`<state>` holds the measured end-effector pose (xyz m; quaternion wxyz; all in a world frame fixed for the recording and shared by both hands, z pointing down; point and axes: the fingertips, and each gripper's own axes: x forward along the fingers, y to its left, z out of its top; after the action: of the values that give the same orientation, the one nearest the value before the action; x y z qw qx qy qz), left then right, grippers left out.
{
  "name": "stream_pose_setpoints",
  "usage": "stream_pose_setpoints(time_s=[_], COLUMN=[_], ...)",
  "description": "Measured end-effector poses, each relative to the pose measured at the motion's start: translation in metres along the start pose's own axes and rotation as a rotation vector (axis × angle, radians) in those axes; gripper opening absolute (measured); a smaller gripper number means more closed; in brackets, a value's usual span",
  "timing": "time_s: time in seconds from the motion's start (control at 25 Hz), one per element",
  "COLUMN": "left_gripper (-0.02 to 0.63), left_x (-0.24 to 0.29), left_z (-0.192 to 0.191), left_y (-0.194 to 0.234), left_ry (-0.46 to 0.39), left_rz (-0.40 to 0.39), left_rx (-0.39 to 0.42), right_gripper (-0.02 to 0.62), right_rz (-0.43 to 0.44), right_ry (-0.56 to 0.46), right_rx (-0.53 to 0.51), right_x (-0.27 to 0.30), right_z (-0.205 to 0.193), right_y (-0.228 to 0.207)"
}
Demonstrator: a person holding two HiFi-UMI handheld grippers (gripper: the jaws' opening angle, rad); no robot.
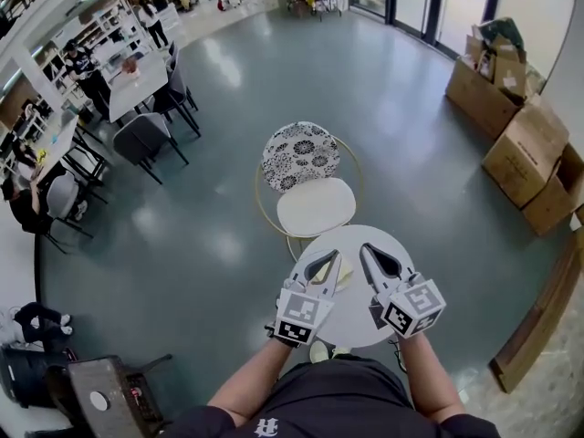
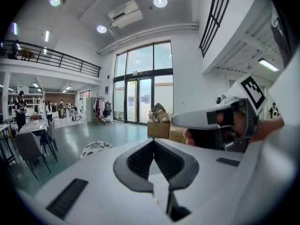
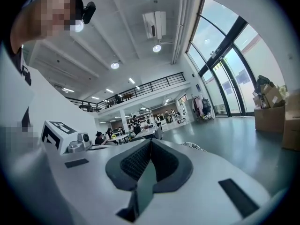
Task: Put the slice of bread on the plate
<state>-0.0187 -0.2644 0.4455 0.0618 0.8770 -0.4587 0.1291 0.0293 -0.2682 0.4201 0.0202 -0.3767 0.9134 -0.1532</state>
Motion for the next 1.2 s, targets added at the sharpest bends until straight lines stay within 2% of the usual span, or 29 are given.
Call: stream_pose_setpoints(time_s=[0.28,0.56,0.92,1.2], left_gripper=[0.006,0.006,0.006,0.006], left_x=[-0.015,-0.029,-0.023,-0.026], left_z=[0.020,0.037,0.035,0.039], left_y=[-0.002,0.002,0.031,0.031], left_ry=[-0.056,-0.127,-0.131,-0.140], left_rz=[0.012,0.031,0.068,0.063], left_rx=[0.000,-0.023,-0.033,-0.031], right_gripper=[0.006,0.006,0.006,0.006], right_rz=[0.020,0.020,0.010,0.018], right_ry=[-0.015,0.007,0.024,0.019], right_rx=[-0.011,-0.077,-0.110,-0.106], right_x=[0.001,0.003,0.029,0.030], right_z=[0.004,0.008,0.011,0.009], right_y=[0.021,0.031,0.020,0.027])
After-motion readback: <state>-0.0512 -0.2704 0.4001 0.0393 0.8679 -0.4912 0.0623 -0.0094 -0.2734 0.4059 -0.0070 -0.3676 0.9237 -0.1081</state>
